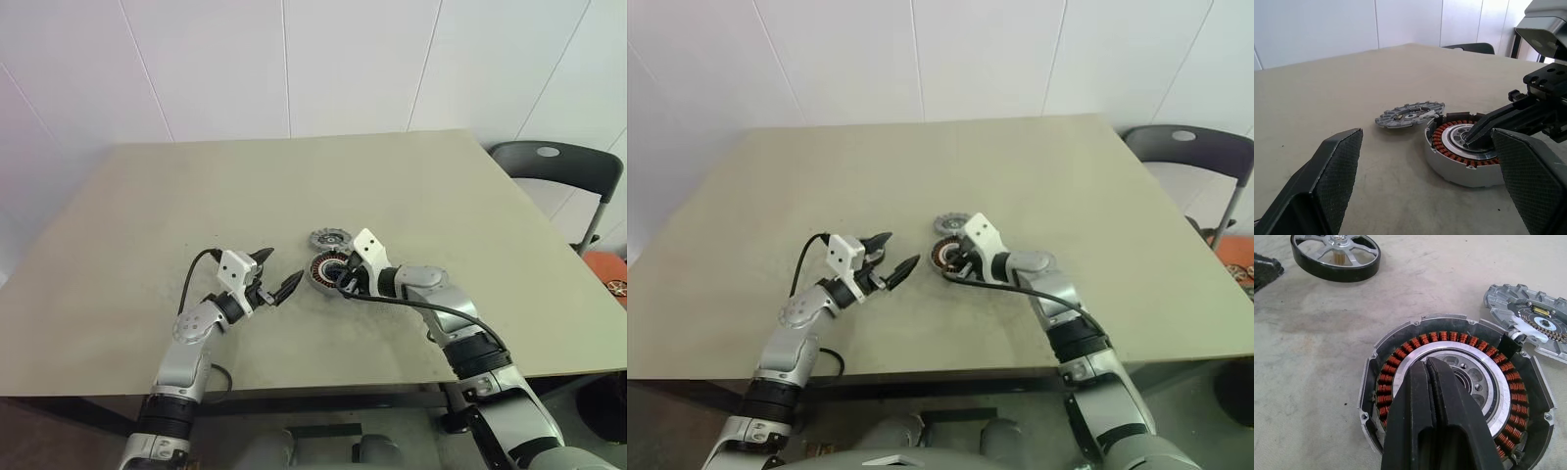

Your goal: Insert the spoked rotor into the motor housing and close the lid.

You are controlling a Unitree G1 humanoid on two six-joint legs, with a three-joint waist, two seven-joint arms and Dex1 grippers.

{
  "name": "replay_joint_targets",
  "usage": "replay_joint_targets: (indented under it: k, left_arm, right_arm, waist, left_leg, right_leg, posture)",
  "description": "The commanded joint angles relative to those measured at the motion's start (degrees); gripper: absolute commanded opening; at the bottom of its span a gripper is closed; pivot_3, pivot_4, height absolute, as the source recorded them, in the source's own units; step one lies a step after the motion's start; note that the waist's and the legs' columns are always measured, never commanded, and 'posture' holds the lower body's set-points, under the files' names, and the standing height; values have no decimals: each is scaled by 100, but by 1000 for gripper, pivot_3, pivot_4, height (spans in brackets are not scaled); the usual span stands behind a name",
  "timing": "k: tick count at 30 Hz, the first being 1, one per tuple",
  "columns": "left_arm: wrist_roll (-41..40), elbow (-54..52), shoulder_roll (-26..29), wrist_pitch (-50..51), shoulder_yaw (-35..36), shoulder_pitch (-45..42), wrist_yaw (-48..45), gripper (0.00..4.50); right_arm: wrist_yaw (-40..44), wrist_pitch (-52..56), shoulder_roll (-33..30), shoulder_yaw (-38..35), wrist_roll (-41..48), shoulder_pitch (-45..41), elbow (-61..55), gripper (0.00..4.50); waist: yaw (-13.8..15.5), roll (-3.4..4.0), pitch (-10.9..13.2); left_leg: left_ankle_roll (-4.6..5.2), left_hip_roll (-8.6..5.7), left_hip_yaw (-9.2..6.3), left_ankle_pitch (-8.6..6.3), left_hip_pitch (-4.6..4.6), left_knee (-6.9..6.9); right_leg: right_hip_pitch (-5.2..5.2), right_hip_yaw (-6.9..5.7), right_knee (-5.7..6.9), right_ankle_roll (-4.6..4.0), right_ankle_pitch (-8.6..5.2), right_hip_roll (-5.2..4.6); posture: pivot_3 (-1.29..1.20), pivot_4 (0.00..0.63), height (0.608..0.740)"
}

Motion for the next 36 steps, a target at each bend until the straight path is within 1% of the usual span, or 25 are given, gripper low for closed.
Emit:
replay_joint_targets:
  k: [1,3,6,8,10,13,16,19,21,24,26,28,31,36]
  left_arm:
    - [21,-31,10,-109,14,-106,42,4500]
    - [-8,-32,-27,-94,11,-102,43,4500]
    - [-321,-225,-190,90,128,-60,88,4500]
    - [-547,-466,-259,292,203,8,113,4500]
    - [-966,-969,-291,749,271,230,132,4500]
    - [-1977,-1896,-231,1866,488,763,308,4500]
    - [-3285,-2564,-95,3096,882,1310,653,4500]
    - [-4968,-2789,-180,3883,1573,1647,1507,4500]
    - [-5662,-2714,-308,4211,1845,1870,2243,4500]
    - [-6157,-2781,-420,4535,1887,2317,3011,4500]
    - [-6457,-2785,-561,4569,1928,2471,3545,4500]
    - [-6783,-2655,-750,4445,2044,2397,4024,4500]
    - [-6827,-2584,-791,4381,2040,2200,4374,4500]
    - [-6887,-2128,-710,4102,2314,1715,4609,4500]
  right_arm:
    - [-439,-126,286,-539,229,-117,324,44]
    - [-569,-257,452,-928,493,-231,413,44]
    - [-685,-388,587,-1344,782,-363,416,44]
    - [-631,-444,567,-1380,802,-401,420,44]
    - [-428,-496,487,-1312,814,-379,310,44]
    - [-193,-547,329,-1264,815,-379,226,44]
    - [-123,-677,178,-1248,722,-436,373,44]
    - [-79,-747,106,-1248,714,-473,524,44]
    - [-71,-788,98,-1227,695,-474,564,44]
    - [-70,-823,107,-1210,683,-502,588,44]
    - [-47,-854,97,-1200,677,-524,572,44]
    - [134,-812,37,-1245,806,-489,418,44]
    - [601,-685,-207,-1235,988,-332,78,44]
    - [1374,-471,-767,-1187,1246,-27,-388,44]
  waist:
    - [0,0,0]
    - [4,0,0]
    - [5,1,1]
    - [-5,0,0]
    - [-40,0,0]
    - [-142,1,0]
    - [-192,1,0]
    - [-164,2,1]
    - [-138,2,1]
    - [-133,1,1]
    - [-130,1,1]
    - [-104,5,-1]
    - [-98,5,-1]
    - [-43,4,-1]
  left_leg:
    - [0,0,0,0,1,0]
    - [0,1,-1,0,1,1]
    - [0,0,-1,0,-6,0]
    - [0,0,-1,0,-17,0]
    - [0,1,-1,0,-19,-3]
    - [0,1,0,0,-33,-12]
    - [0,1,0,0,-41,-9]
    - [0,4,-2,0,-40,-2]
    - [0,8,-4,1,-40,5]
    - [-1,7,3,1,-40,14]
    - [1,5,11,0,-46,13]
    - [1,5,10,0,-48,14]
    - [0,7,12,0,-48,15]
    - [4,7,29,-3,-54,14]
  right_leg:
    - [1,0,0,0,0,1]
    - [1,0,1,-1,1,2]
    - [-3,0,-2,-1,1,2]
    - [-16,1,-1,-1,1,1]
    - [-21,1,-1,0,1,1]
    - [-37,1,-1,0,1,-1]
    - [-47,1,3,0,1,-1]
    - [-46,1,9,-2,1,2]
    - [-43,0,9,-7,3,5]
    - [-37,3,4,-10,2,2]
    - [-40,9,-2,-10,2,-1]
    - [-44,8,-2,-12,2,-1]
    - [-44,7,-2,-14,2,0]
    - [-49,6,-8,-16,1,-12]
  posture:
    - [0,0,740]
    - [0,0,740]
    - [0,0,740]
    - [0,0,740]
    - [0,0,740]
    - [0,0,740]
    - [0,0,740]
    - [0,0,740]
    - [0,0,740]
    - [0,0,740]
    - [0,0,740]
    - [0,0,740]
    - [0,0,740]
    - [0,0,740]
